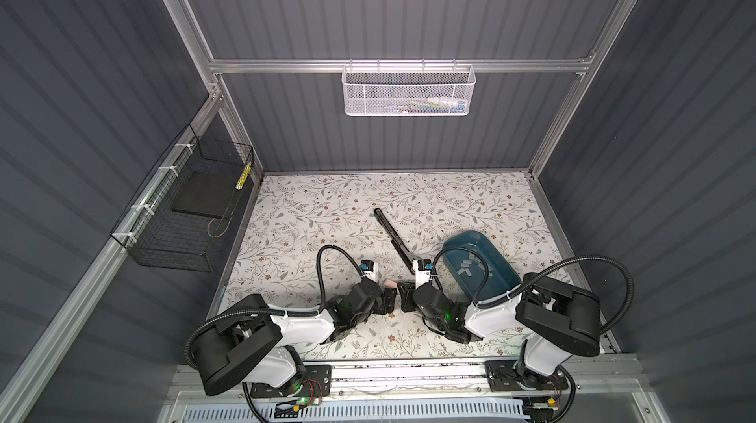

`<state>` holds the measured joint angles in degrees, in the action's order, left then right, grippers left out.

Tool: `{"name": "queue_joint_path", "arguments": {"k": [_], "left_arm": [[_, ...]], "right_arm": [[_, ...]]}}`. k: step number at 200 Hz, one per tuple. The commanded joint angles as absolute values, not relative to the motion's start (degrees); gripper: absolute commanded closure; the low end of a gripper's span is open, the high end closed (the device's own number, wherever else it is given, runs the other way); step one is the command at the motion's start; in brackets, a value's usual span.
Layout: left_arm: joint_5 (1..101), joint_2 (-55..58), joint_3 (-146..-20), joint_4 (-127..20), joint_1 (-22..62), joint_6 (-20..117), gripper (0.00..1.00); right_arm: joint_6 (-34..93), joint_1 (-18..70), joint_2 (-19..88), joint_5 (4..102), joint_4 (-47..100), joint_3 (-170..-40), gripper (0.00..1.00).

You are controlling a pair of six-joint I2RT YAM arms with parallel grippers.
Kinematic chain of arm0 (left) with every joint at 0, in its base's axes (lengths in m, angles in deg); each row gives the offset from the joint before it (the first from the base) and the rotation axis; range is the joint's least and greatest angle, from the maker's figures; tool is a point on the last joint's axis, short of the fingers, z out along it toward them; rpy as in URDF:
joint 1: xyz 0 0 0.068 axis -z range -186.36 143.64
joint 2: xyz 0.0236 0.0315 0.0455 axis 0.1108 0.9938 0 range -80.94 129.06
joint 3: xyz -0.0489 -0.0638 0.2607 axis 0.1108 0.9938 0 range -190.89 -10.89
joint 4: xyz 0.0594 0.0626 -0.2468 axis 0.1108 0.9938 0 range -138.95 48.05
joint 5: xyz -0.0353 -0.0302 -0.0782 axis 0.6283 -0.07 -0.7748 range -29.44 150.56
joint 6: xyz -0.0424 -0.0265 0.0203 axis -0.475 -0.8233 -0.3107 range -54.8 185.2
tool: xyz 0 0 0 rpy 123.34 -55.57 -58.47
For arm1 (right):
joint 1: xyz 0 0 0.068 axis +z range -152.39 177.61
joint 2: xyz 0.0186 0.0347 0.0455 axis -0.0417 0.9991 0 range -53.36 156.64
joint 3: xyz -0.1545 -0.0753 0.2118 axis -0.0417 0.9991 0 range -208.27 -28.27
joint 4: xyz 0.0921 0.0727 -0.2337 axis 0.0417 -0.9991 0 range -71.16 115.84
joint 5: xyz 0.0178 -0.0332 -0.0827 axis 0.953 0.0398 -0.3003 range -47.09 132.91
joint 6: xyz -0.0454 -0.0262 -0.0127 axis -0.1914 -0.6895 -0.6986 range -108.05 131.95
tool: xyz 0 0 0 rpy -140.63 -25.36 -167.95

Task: Load the staples into the stapler

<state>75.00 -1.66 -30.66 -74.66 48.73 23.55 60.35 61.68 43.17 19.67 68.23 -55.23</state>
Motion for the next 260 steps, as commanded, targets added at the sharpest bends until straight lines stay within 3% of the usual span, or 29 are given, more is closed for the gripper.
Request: {"name": "queue_joint_path", "arguments": {"k": [1,55,94,143,176,200,260], "left_arm": [[76.0,-4.9,-29.8,-74.6,49.0,23.7,0.23],[76.7,-2.9,-30.0,-75.3,48.9,24.1,0.22],[76.8,-2.6,-29.5,-76.6,49.0,24.5,0.22],[81.8,-11.5,-37.7,-61.8,48.2,29.9,0.15],[79.8,-14.6,-44.2,-55.5,42.9,33.5,0.09],[73.4,-13.3,-48.3,-54.6,36.3,35.1,0.07],[64.9,-2.2,-57.7,-55.8,29.6,36.0,0.03]], "right_arm": [[64.2,63.5,49.1,24.4,52.5,-52.4,0.83],[69.9,66.0,52.6,23.1,54.6,-51.3,0.85],[64.6,64.1,46.9,22.0,48.3,-54.2,0.72],[50.5,58.2,31.5,19.3,30.3,-66.1,0.58],[45.1,53.3,26.5,18.3,25.9,-69.7,0.49],[41.9,49.6,27.6,20.1,26.5,-69.9,0.36],[38.1,44.5,36.3,25.8,27.6,-72.8,0.35]]}}
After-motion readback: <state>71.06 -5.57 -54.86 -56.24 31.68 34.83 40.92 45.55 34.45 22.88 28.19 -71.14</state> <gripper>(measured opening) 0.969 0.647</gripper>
